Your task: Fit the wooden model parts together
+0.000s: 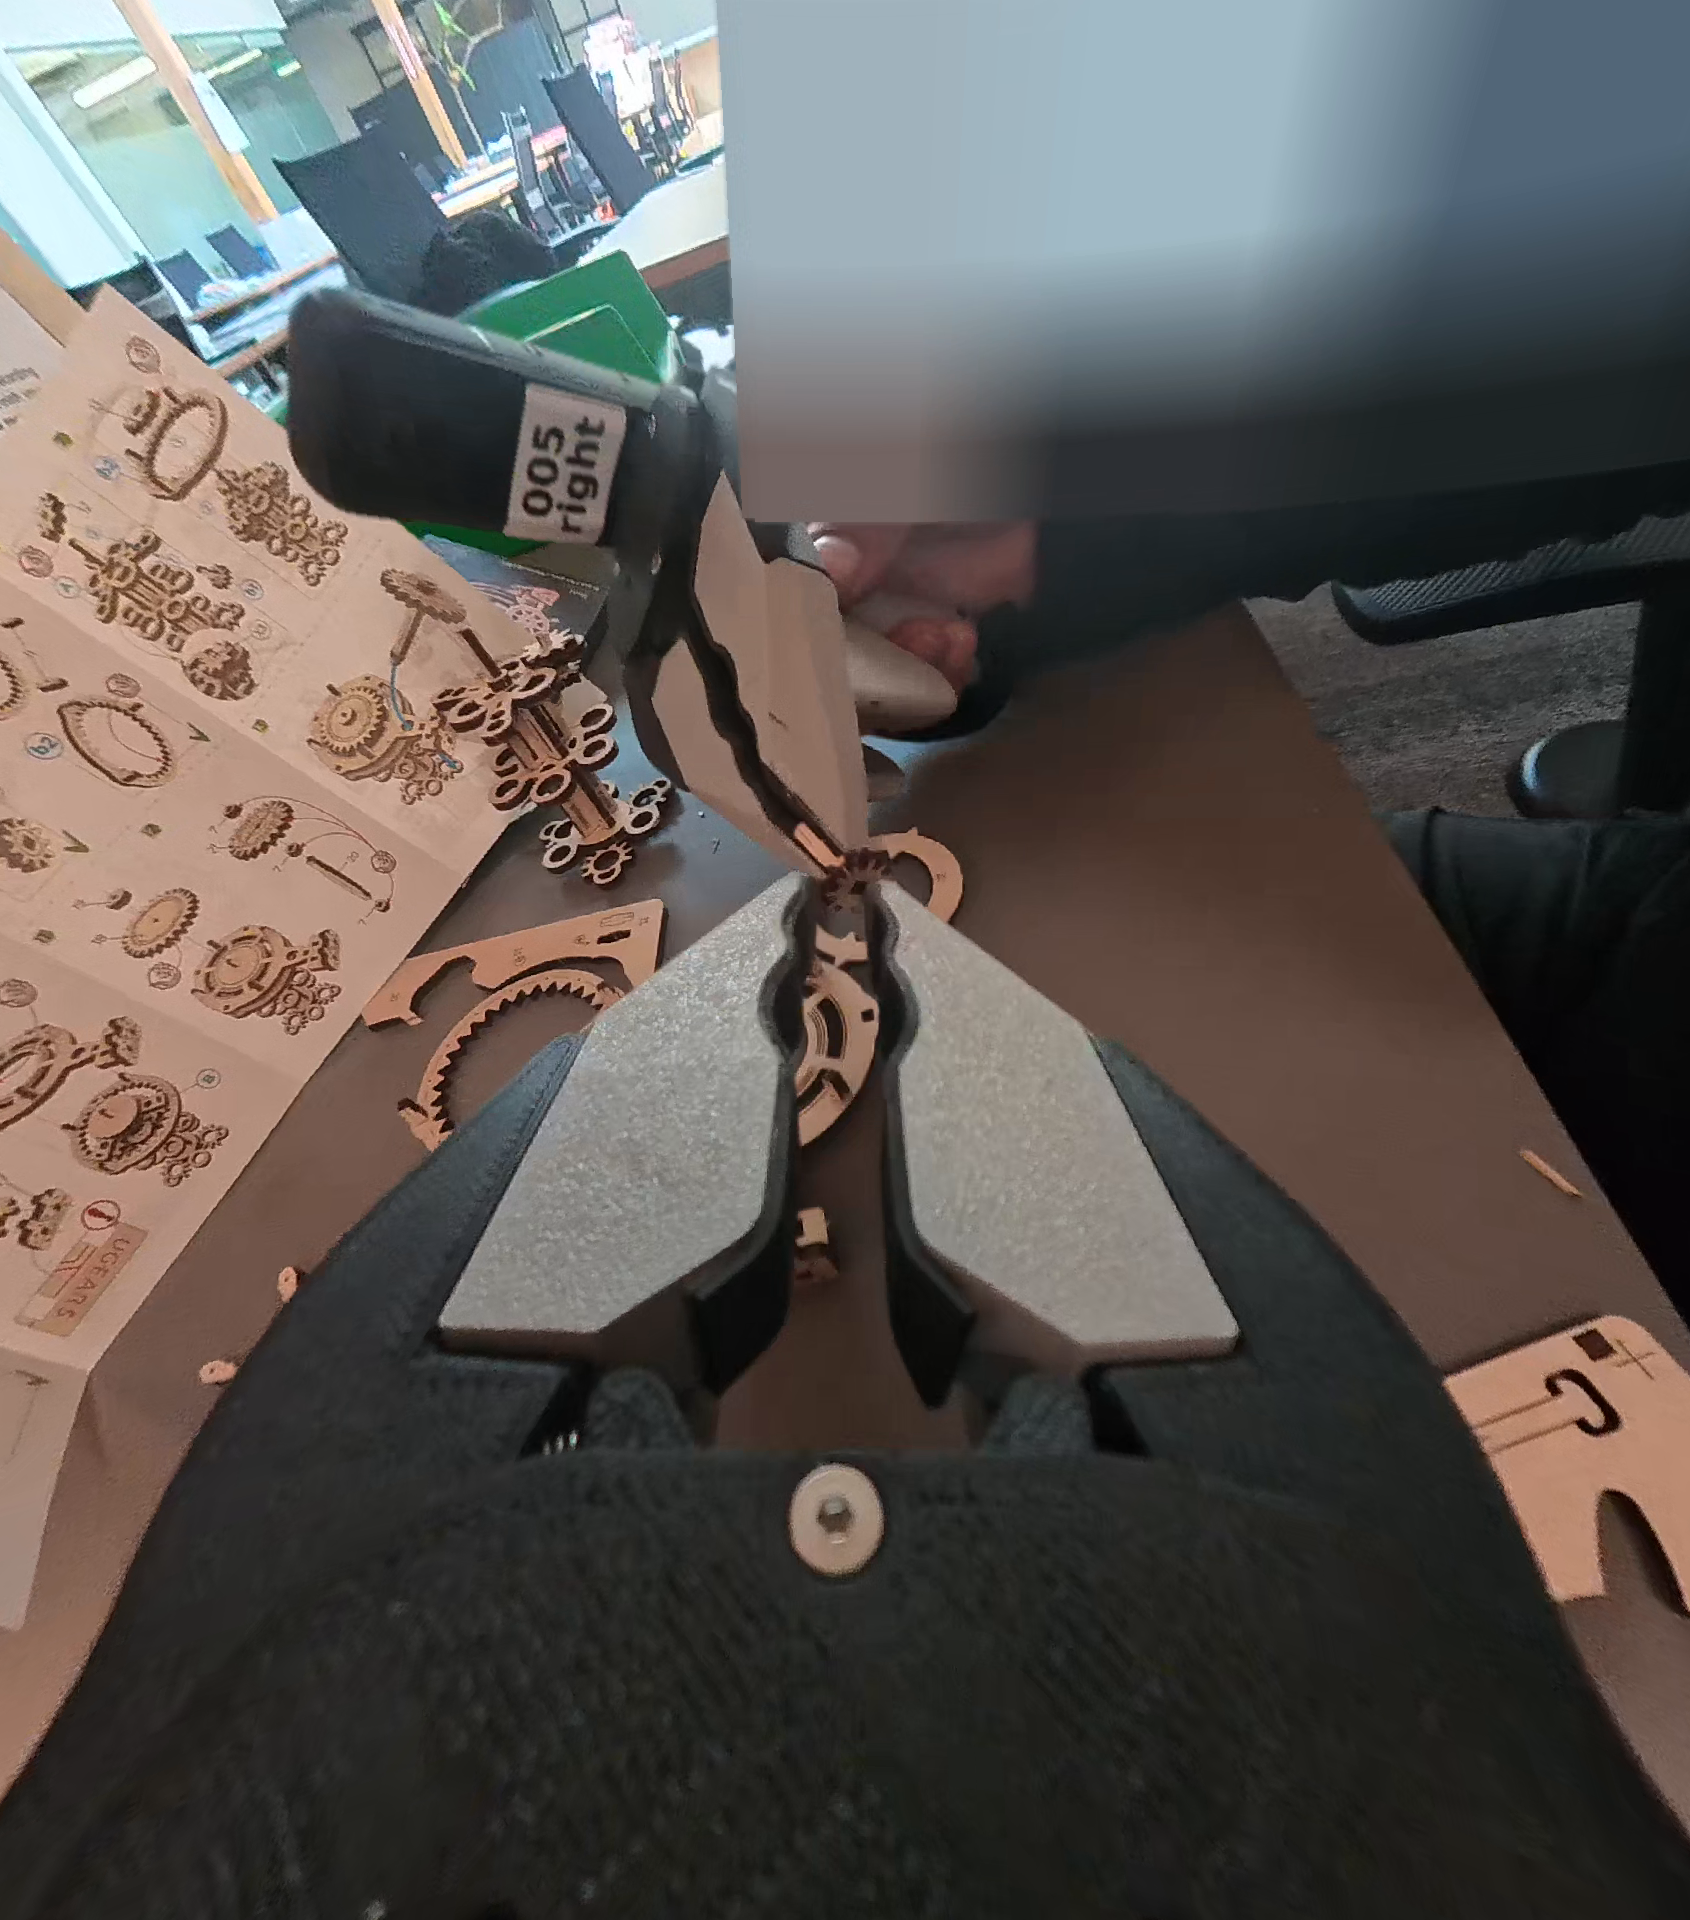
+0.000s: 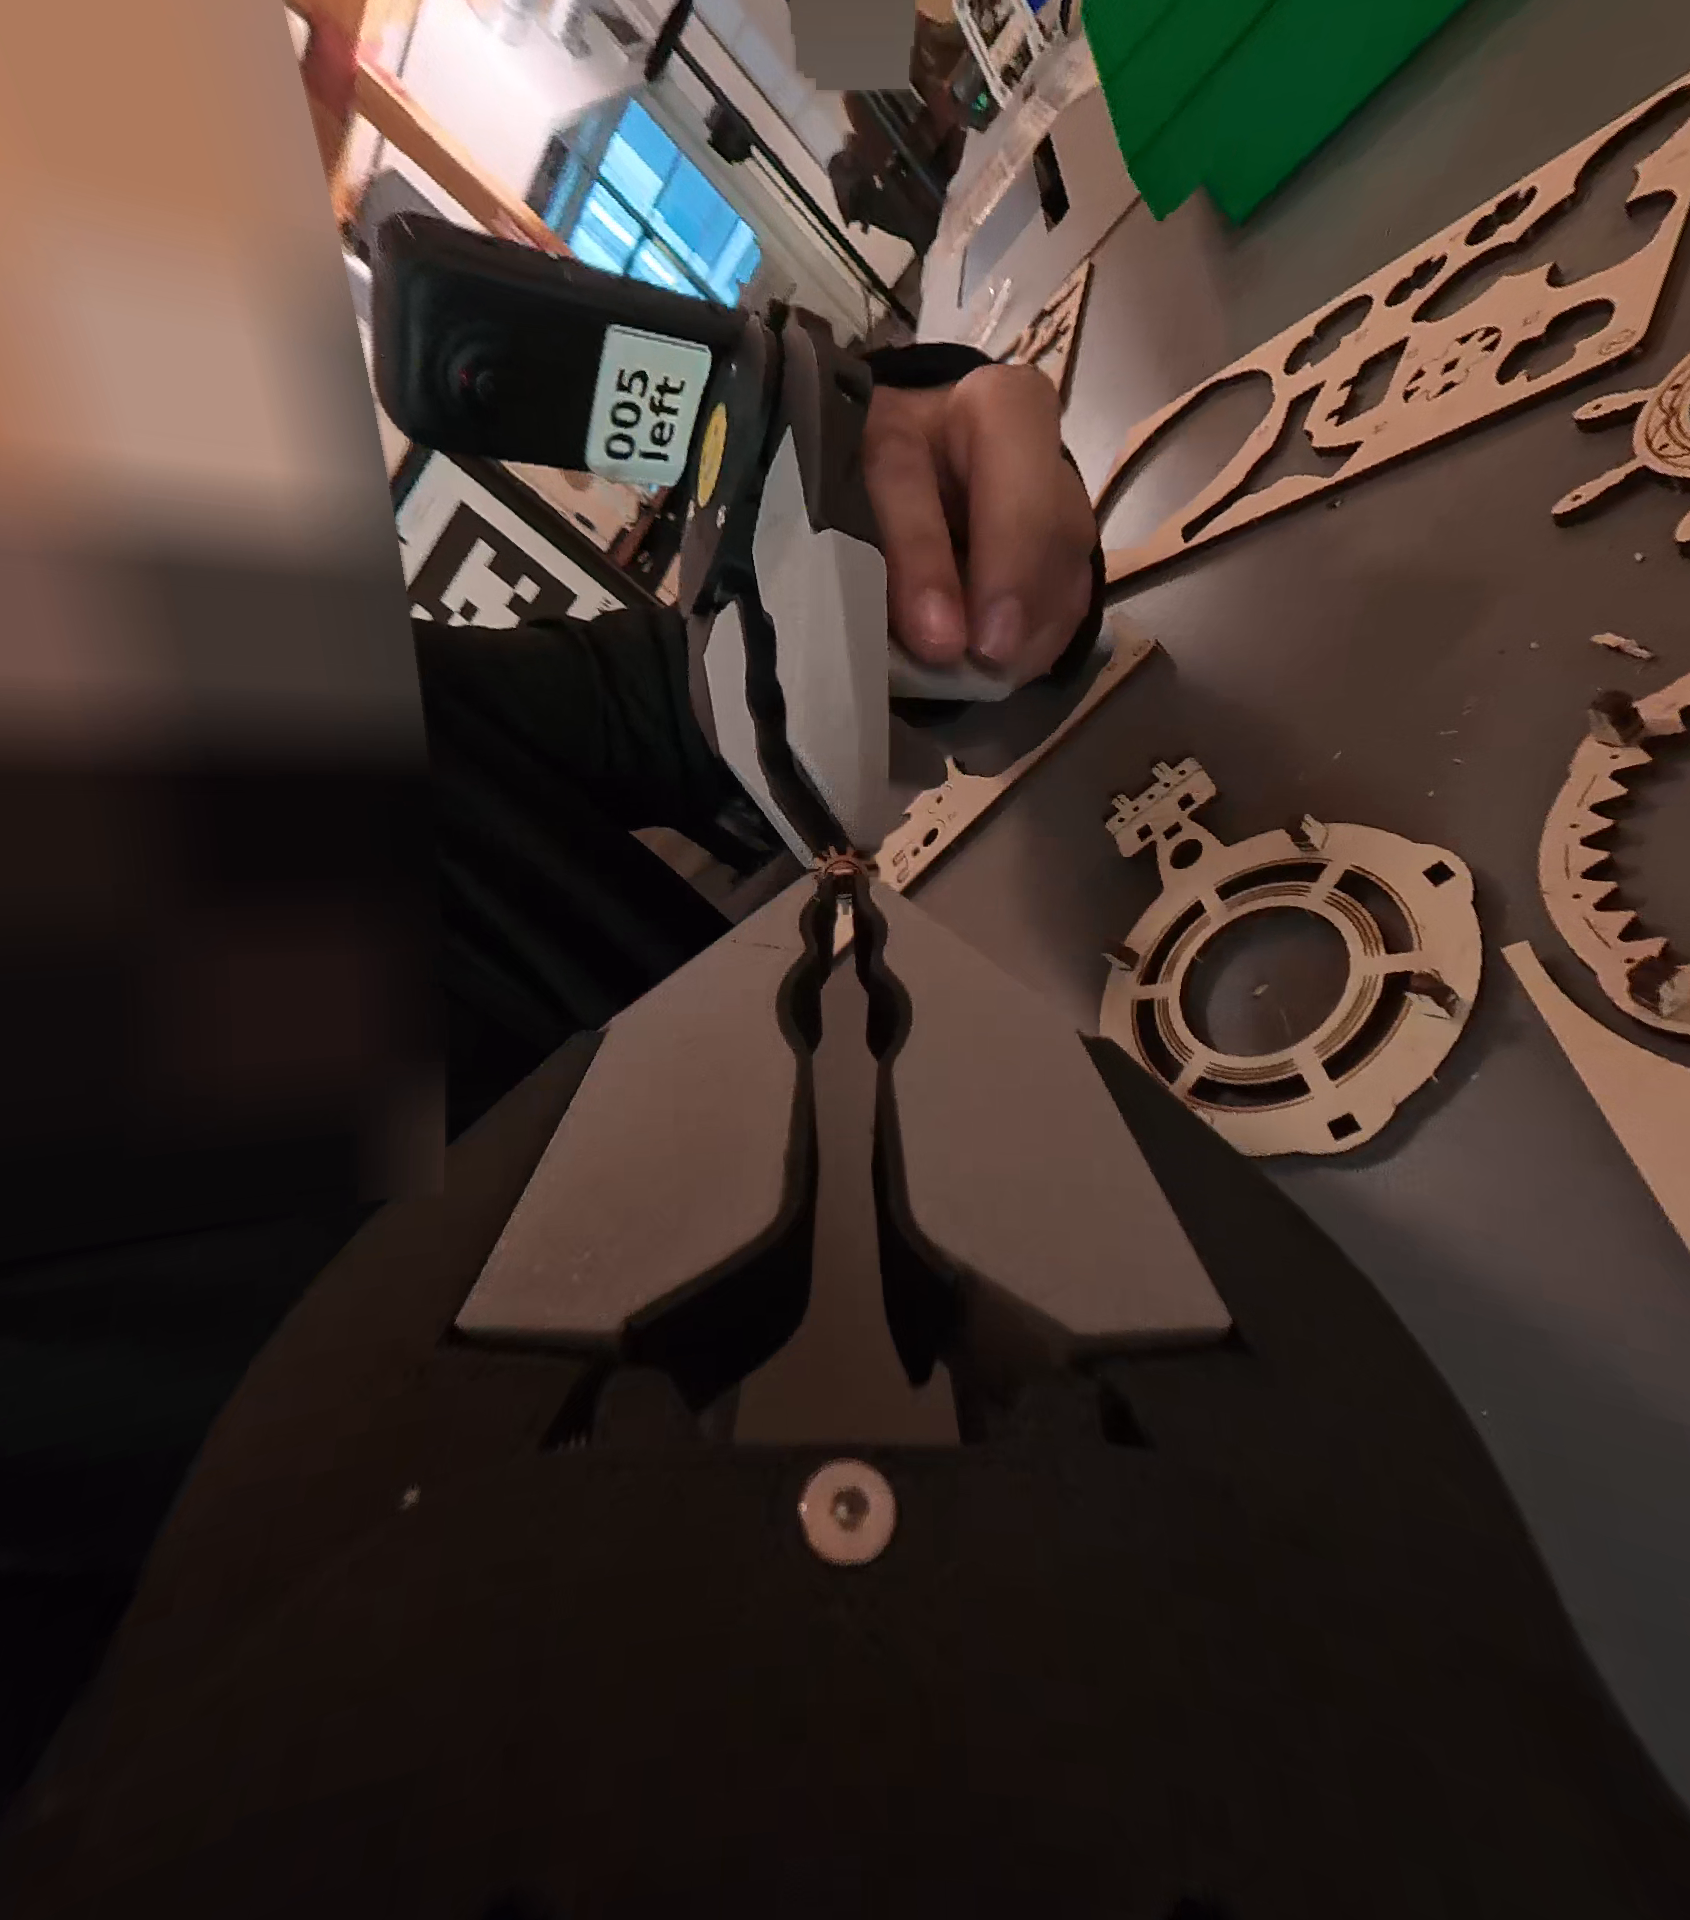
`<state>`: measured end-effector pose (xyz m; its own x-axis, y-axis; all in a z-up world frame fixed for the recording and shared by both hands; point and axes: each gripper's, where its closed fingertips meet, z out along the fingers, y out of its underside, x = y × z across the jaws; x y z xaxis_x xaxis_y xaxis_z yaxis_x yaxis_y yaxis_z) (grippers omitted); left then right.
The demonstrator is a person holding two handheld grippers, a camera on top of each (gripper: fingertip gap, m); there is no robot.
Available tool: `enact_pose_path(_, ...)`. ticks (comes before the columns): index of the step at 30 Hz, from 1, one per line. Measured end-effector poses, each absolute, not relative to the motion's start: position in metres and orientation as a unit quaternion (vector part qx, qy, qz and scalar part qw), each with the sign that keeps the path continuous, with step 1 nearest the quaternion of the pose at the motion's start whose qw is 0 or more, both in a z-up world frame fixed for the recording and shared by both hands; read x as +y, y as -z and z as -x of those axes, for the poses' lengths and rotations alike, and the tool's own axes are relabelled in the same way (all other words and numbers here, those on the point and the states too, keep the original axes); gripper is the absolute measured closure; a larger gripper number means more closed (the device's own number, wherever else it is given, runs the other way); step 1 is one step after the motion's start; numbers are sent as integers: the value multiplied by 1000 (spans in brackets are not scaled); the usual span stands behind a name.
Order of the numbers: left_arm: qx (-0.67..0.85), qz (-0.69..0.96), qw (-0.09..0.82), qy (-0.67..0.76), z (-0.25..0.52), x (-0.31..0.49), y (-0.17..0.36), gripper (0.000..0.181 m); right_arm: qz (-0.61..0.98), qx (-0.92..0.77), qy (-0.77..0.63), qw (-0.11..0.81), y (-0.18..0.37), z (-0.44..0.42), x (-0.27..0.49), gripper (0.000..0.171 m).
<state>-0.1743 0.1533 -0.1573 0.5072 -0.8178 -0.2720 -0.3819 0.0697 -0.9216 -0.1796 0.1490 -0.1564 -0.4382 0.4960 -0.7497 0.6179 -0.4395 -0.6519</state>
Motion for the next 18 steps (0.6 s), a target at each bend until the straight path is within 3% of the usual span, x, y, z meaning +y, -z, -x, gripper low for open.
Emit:
enact_pose_path(13,456,630,608,161,176,156,148,175,-519,494,696,54,145,185,150,171)
enact_pose_path(18,458,626,613,153,178,157,147,179,-511,515,688,7,142,185,154,171)
